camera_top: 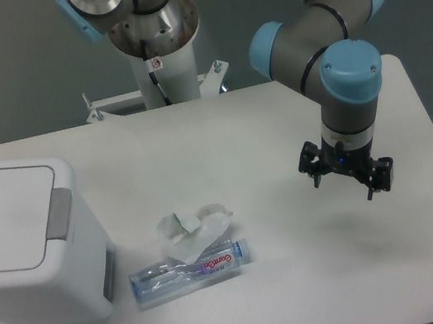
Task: Open the trash can
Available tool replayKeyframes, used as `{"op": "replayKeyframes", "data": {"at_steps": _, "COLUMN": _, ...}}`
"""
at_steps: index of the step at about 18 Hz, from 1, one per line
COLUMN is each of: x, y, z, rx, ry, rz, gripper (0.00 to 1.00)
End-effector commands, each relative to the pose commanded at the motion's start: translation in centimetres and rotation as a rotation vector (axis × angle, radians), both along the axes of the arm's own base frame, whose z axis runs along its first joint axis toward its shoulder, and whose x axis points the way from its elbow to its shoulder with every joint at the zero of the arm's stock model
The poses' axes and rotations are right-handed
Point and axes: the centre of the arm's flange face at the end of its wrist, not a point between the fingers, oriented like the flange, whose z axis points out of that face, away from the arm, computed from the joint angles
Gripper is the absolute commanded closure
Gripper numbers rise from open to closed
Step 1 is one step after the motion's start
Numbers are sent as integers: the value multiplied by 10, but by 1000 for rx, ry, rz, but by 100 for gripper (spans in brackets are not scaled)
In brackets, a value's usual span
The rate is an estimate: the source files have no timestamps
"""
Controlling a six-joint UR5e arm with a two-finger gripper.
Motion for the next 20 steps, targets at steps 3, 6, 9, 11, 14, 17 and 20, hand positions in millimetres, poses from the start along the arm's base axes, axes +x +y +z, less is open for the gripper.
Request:
{"op": "replayKeyframes", "data": {"at_steps": 3, "x": 0, "y": -1, "z": 1, "rx": 1, "ry": 1, "rz": 2, "gripper": 0}}
{"op": "replayKeyframes", "data": {"at_steps": 6, "x": 2, "y": 2, "z": 3, "rx": 6, "ry": 2, "rz": -12, "gripper": 0}}
{"op": "replayKeyframes", "data": {"at_steps": 9, "x": 4, "y": 4, "z": 1, "rx": 6, "ry": -2, "rz": -7, "gripper": 0}}
{"op": "replayKeyframes", "data": {"at_steps": 11, "x": 3, "y": 4, "z": 1, "rx": 6, "ry": -2, "rz": -6, "gripper": 0}}
{"op": "replayKeyframes", "data": {"at_steps": 14, "x": 2, "y": 3, "z": 2, "rx": 8, "ry": 2, "rz": -4, "gripper": 0}}
{"op": "replayKeyframes", "data": {"at_steps": 17, "x": 3, "y": 3, "z": 2, "rx": 10, "ry": 0, "rz": -5, "gripper": 0}}
{"op": "replayKeyframes", "data": {"at_steps": 20, "x": 6, "y": 7, "z": 5, "rx": 50, "ry": -19, "rz": 87, "gripper": 0}}
